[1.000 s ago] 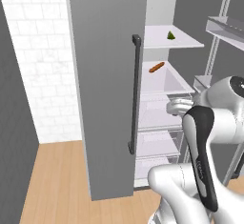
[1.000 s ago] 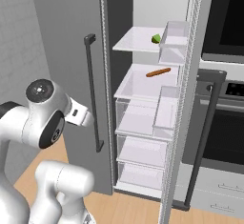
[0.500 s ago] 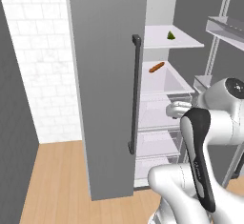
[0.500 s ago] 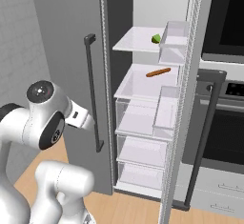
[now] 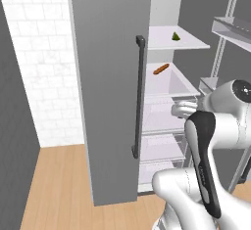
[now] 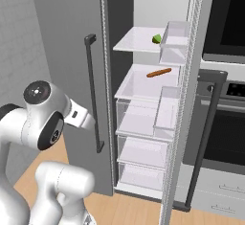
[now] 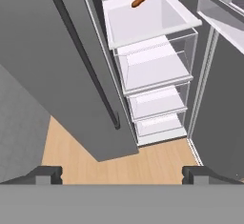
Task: Grab a lemon wedge from the fridge and one ice cube from the ice bowl, and put them in the glass of lemonade.
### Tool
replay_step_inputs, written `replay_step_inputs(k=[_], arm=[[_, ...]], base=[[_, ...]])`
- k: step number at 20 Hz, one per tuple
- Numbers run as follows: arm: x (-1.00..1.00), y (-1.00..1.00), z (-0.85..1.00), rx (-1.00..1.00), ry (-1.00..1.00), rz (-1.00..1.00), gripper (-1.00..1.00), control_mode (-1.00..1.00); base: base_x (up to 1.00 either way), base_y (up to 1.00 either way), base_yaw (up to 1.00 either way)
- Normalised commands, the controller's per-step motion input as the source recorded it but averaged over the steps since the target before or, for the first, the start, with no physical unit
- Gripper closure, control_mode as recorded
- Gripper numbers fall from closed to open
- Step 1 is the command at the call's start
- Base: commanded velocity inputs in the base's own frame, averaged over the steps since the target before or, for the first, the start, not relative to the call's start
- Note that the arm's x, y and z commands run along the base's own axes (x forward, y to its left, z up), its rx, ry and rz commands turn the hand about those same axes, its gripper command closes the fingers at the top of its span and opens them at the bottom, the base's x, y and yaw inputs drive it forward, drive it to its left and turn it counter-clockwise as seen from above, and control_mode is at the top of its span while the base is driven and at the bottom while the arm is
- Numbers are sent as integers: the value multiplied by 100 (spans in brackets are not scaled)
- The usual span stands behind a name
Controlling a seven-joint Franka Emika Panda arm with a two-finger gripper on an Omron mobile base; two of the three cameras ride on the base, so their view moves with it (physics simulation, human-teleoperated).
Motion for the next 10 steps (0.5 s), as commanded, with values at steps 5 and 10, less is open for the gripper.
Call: replay_step_inputs(k=[5, 10], arm=[[2, 0, -4, 0, -4, 0, -100, -100], [0, 0, -7, 0, 0, 0, -100, -100]], base=[[0, 0, 0], [0, 0, 0]])
